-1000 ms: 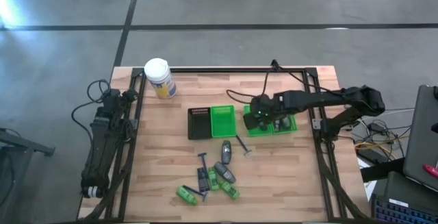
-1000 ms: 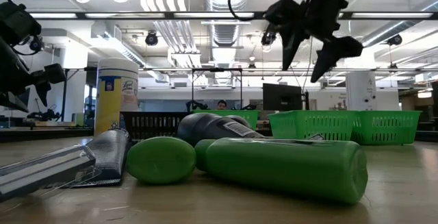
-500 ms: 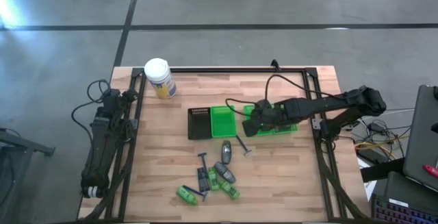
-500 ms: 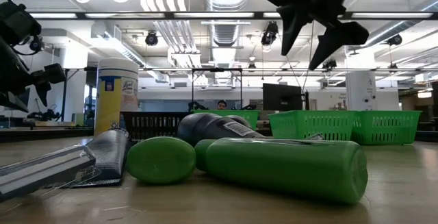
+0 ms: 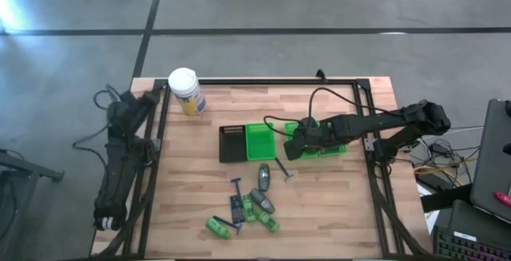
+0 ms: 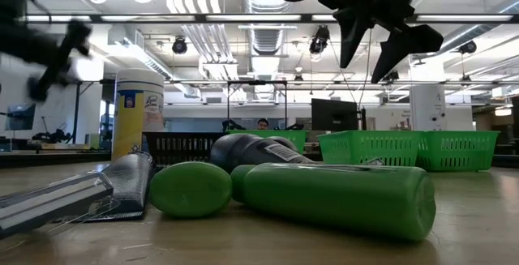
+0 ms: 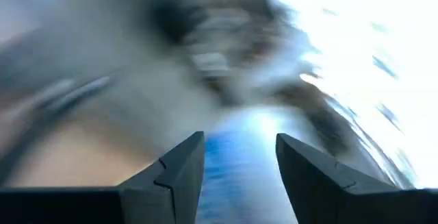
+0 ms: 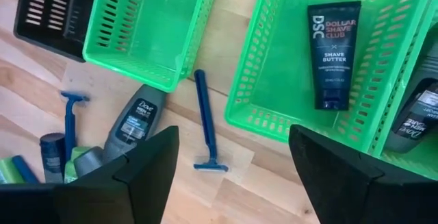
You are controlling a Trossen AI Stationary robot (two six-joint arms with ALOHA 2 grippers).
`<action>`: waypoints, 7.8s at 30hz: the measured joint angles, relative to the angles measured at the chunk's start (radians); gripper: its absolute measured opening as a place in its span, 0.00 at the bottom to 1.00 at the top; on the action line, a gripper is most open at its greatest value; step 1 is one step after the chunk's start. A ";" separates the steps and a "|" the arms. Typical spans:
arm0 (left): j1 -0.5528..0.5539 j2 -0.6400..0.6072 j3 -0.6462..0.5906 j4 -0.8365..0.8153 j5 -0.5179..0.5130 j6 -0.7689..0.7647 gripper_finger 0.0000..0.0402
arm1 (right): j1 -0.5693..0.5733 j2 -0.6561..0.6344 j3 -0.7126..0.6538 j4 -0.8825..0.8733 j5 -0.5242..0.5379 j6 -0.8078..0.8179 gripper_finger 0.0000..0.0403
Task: Pick & Place Travel size toiletries
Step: Put the green shampoo into the black bin
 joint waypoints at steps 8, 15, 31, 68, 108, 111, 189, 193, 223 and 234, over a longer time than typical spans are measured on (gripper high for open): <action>-0.073 0.064 0.179 0.130 0.279 0.126 0.46 | -0.001 0.000 0.000 -0.002 0.005 -0.031 0.66; -0.265 0.299 0.420 0.022 0.378 0.278 0.46 | -0.003 0.000 0.000 -0.005 0.005 -0.049 0.70; -1.747 0.818 0.592 -0.476 -0.700 0.639 0.46 | -0.005 0.000 -0.001 -0.009 0.004 -0.037 0.76; -2.090 1.325 0.624 -0.134 -0.241 0.795 0.58 | 0.096 0.000 -0.001 -0.153 -0.152 -0.238 0.91; -2.116 1.750 0.904 -0.331 -0.195 0.732 0.59 | 0.222 -0.004 -0.003 -0.306 -0.026 -0.315 0.91; -2.116 1.750 0.904 -0.333 -0.179 0.728 0.54 | 0.223 -0.004 -0.003 -0.306 -0.020 -0.315 0.91; -1.840 1.349 0.774 -0.075 -0.423 0.410 0.52 | 0.229 -0.258 -0.092 -0.350 0.135 -0.104 0.91; -1.901 1.478 0.866 -0.156 -0.340 0.605 0.52 | 0.229 -0.258 -0.092 -0.350 0.130 -0.103 0.91; -1.779 1.986 1.329 -0.521 -0.034 1.522 0.52 | 0.229 -0.258 -0.104 -0.350 0.083 -0.086 0.91; -1.769 2.020 1.330 -0.500 -0.029 1.523 0.44 | 0.229 -0.258 -0.144 -0.349 0.078 -0.077 0.91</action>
